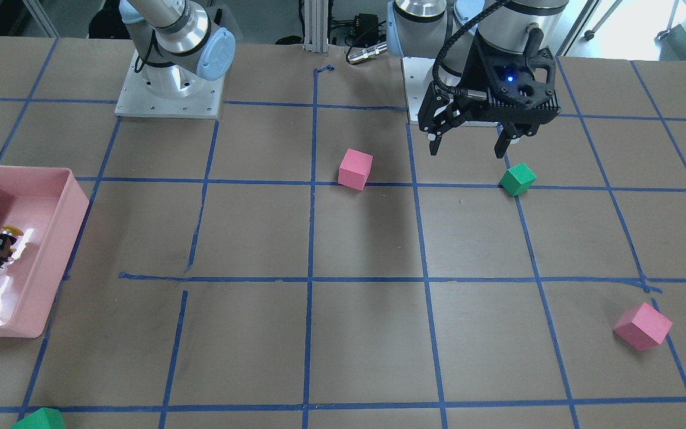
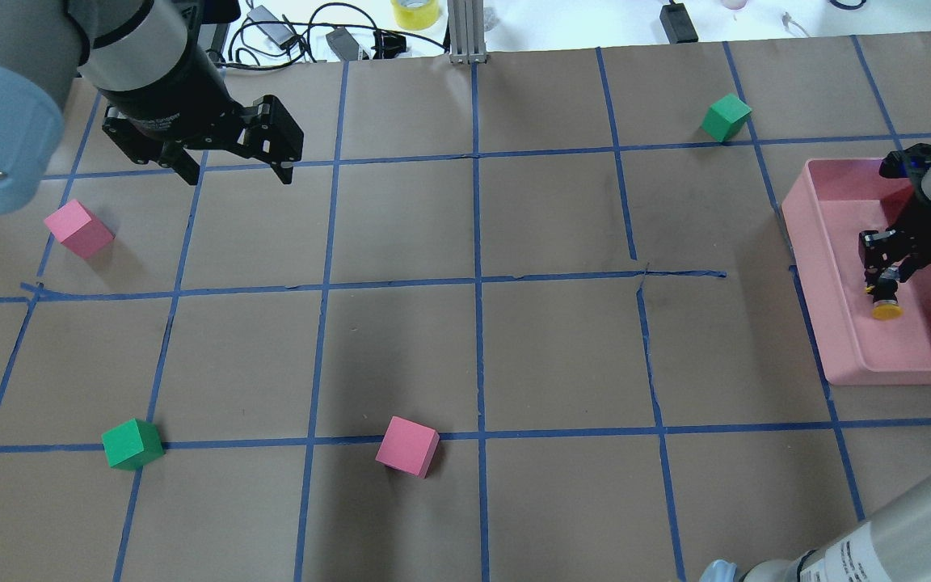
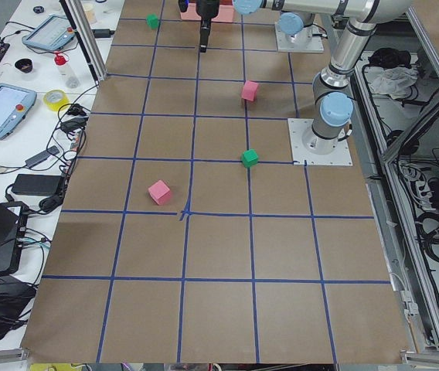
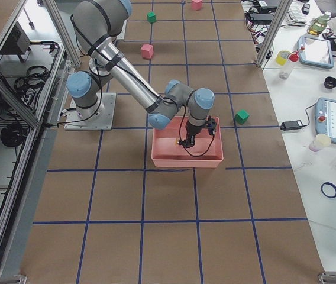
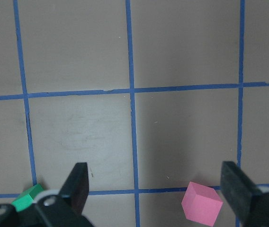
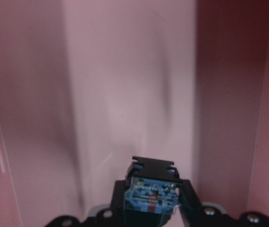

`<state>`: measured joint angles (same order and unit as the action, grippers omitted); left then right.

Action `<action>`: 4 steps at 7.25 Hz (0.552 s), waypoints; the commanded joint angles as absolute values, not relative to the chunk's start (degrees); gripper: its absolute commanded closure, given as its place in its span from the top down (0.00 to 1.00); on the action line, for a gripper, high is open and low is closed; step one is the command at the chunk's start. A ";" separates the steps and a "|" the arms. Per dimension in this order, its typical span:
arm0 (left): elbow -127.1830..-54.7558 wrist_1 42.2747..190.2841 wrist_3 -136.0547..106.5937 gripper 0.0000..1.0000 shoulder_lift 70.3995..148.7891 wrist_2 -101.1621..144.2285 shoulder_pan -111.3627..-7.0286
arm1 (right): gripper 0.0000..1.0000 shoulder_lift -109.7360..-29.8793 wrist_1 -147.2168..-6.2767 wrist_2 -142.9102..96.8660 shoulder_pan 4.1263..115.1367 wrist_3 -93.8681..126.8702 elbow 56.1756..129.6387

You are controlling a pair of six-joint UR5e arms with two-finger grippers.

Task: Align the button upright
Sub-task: 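Lift the button out of the tray and carry it toward the table center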

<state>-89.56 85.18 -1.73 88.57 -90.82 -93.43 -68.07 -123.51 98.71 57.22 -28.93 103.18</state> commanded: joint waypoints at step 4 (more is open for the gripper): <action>-89.56 85.17 -1.76 1.00 88.51 -90.88 -93.43 | 0.00 -73.82 -105.32 97.03 58.53 -28.83 91.87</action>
<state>-89.56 85.17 -1.73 88.51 -90.88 -93.43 -73.27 -109.76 97.27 57.80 -28.82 95.57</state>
